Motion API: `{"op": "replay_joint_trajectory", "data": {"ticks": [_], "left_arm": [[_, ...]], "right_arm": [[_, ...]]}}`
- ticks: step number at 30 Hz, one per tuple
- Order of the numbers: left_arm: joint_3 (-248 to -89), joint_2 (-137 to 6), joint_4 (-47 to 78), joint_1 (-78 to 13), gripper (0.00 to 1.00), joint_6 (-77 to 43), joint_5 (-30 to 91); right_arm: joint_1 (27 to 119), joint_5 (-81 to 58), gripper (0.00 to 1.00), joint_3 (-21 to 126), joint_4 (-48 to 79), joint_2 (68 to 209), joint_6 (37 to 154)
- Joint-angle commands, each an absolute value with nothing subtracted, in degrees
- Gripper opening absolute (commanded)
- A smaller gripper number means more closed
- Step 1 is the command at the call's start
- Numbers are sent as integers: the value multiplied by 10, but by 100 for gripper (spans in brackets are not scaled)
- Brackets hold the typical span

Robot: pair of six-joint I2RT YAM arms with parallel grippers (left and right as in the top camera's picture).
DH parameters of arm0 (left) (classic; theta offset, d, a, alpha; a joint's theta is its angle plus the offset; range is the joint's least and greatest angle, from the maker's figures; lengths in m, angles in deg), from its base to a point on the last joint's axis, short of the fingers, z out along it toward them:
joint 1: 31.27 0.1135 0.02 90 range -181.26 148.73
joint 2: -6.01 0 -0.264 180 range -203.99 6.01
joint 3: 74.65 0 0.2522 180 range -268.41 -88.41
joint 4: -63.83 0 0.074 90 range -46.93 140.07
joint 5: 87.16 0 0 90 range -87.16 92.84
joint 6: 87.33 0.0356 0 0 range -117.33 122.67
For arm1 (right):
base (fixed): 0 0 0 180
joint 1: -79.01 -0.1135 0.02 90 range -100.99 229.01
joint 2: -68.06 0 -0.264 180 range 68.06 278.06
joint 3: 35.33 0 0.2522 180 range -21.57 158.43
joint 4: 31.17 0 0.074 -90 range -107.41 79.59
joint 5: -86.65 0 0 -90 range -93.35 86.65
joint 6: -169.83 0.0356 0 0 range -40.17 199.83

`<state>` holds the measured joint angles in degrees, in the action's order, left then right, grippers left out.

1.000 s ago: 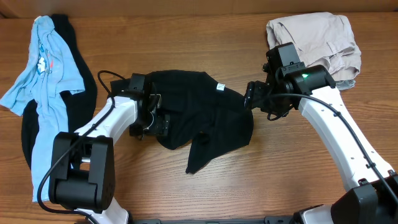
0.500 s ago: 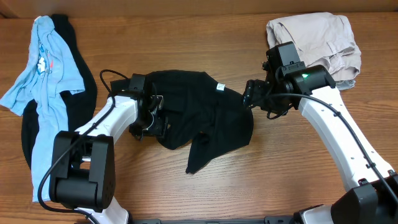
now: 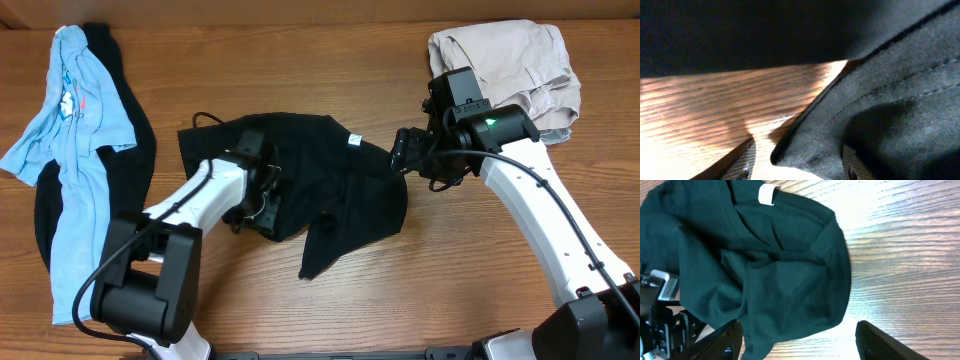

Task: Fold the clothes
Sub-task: 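Grasp the black shirt's left side with the left gripper and lift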

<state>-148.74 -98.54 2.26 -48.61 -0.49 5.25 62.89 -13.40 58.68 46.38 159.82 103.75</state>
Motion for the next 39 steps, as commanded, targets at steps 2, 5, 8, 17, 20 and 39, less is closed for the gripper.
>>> {"op": "replay_joint_trajectory", "data": {"ticks": [2, 5, 8, 17, 20, 39], "left_arm": [[-1450, -1031, 22, -513, 43, -39, 23], [-1450, -1031, 32, -513, 29, -53, 16], [-1450, -1031, 49, -513, 14, -68, 26], [-1505, -1030, 34, -497, 4, -52, 99], [-1604, -1029, -45, -473, 4, -30, 99], [-2307, -1029, -259, -364, 4, -21, 99]], "right_arm": [[630, -128, 76, 598, 464, 1581, 1034], [630, -128, 76, 598, 464, 1581, 1034], [630, -128, 76, 598, 464, 1581, 1034], [624, -138, 76, 598, 476, 1581, 1034], [611, -141, 75, 598, 476, 1581, 1038], [464, -136, 75, 541, 376, 1589, 1053]]}}
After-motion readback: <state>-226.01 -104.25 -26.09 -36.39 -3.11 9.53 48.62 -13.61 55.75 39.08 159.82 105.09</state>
